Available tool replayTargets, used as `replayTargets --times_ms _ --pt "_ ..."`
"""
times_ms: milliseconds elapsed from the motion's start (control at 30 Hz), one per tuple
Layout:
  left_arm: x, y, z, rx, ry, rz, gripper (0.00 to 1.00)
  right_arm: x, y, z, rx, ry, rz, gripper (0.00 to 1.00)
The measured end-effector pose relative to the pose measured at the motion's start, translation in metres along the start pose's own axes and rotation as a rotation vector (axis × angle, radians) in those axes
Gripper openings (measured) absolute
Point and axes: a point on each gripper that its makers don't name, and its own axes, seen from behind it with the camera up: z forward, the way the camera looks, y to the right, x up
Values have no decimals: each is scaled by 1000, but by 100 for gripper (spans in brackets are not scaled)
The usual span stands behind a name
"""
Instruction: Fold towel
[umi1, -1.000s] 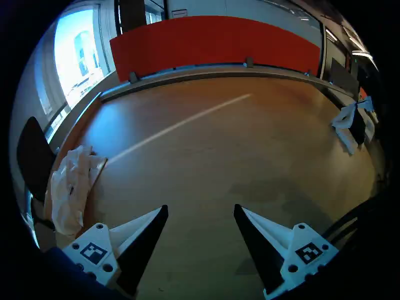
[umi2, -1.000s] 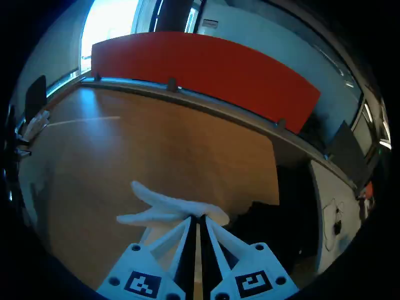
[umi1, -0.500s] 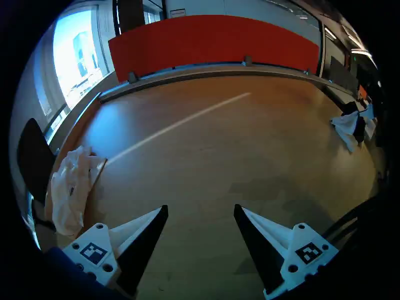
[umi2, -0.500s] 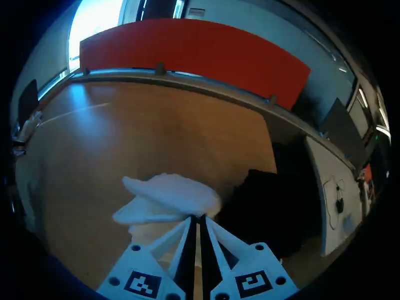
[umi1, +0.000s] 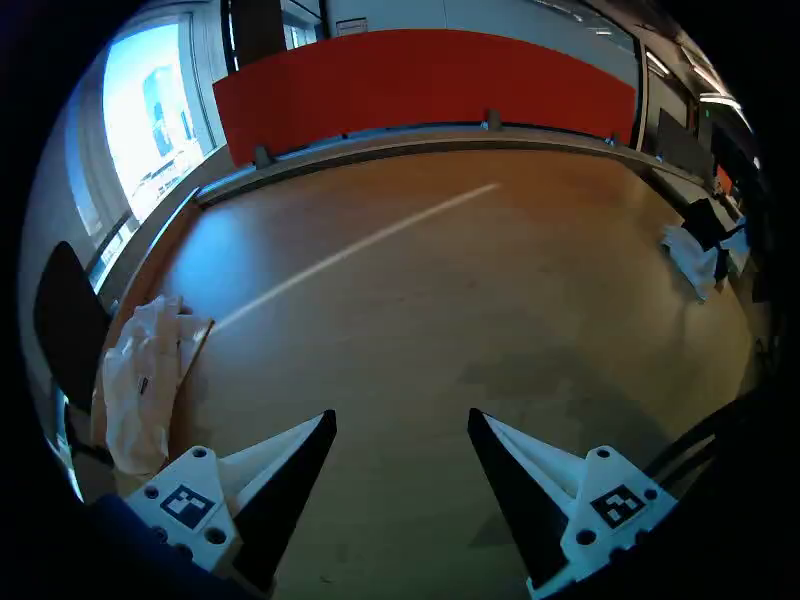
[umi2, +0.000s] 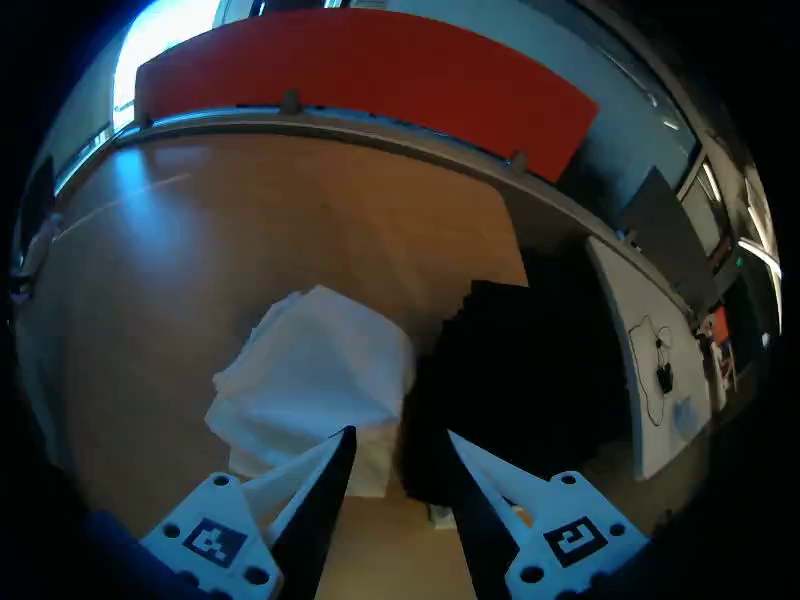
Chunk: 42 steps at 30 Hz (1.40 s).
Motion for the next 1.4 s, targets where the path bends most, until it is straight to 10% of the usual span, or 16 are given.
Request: replayTargets --times_ms 500,867,1400 --pt "1 -6 -3 3 5 -1 98 12 0 -3 -18 31 -3 63" --pt "1 -5 -4 2 8 -1 98 27 -44 -2 70 82 -16 94" --pt "-5 -11 -9 18 7 -16 98 38 -96 9 151 107 -18 94"
